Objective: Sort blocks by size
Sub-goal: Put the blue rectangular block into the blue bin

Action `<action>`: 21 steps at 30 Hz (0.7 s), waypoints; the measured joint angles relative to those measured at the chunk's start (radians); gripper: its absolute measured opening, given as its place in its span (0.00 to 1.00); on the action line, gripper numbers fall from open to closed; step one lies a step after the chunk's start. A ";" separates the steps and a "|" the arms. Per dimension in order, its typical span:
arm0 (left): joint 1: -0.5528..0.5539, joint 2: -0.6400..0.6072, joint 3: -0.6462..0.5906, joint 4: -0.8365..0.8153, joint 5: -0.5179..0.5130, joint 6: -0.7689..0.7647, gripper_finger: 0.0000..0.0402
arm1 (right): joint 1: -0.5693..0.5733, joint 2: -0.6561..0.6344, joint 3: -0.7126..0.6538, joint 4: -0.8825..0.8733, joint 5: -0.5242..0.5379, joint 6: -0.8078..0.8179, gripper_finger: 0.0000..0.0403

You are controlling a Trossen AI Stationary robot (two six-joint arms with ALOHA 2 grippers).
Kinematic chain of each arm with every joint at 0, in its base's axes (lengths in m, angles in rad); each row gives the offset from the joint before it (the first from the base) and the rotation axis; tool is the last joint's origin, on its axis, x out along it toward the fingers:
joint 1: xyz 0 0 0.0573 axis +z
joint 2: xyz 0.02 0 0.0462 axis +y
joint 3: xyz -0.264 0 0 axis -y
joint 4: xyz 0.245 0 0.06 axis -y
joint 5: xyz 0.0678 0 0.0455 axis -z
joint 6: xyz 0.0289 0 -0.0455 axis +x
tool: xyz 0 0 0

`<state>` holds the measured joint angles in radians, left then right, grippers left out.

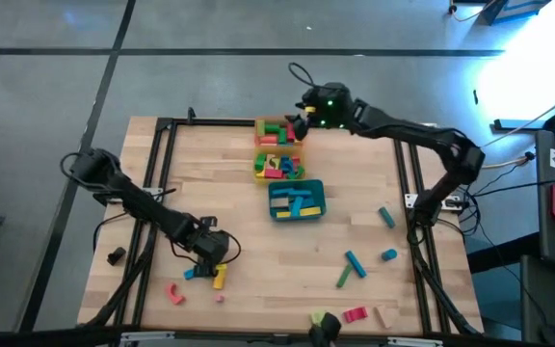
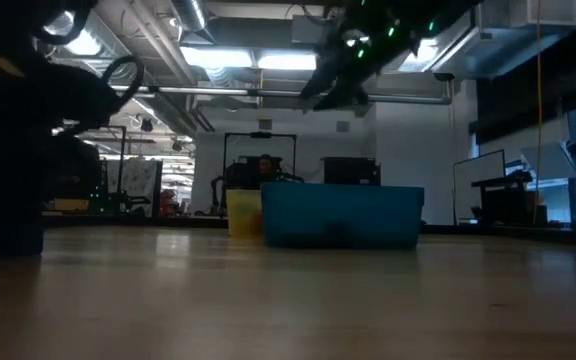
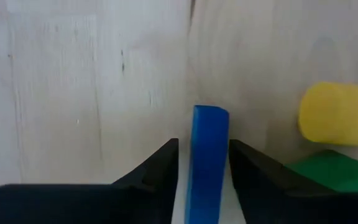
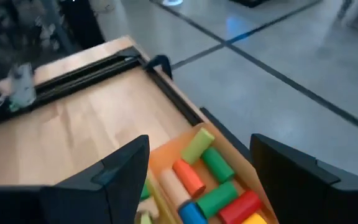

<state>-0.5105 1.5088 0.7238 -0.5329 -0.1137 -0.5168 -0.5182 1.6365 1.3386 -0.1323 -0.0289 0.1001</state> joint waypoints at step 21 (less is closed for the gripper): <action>0.240 -0.015 0.176 0.002 -0.007 0.349 0.10 | 0.389 -0.328 0.092 -0.968 -0.017 0.139 0.70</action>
<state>-0.2703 1.4940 0.9003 -0.5311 -0.1211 -0.1679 -0.1296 1.3083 1.4303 -1.1002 -0.0460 0.2391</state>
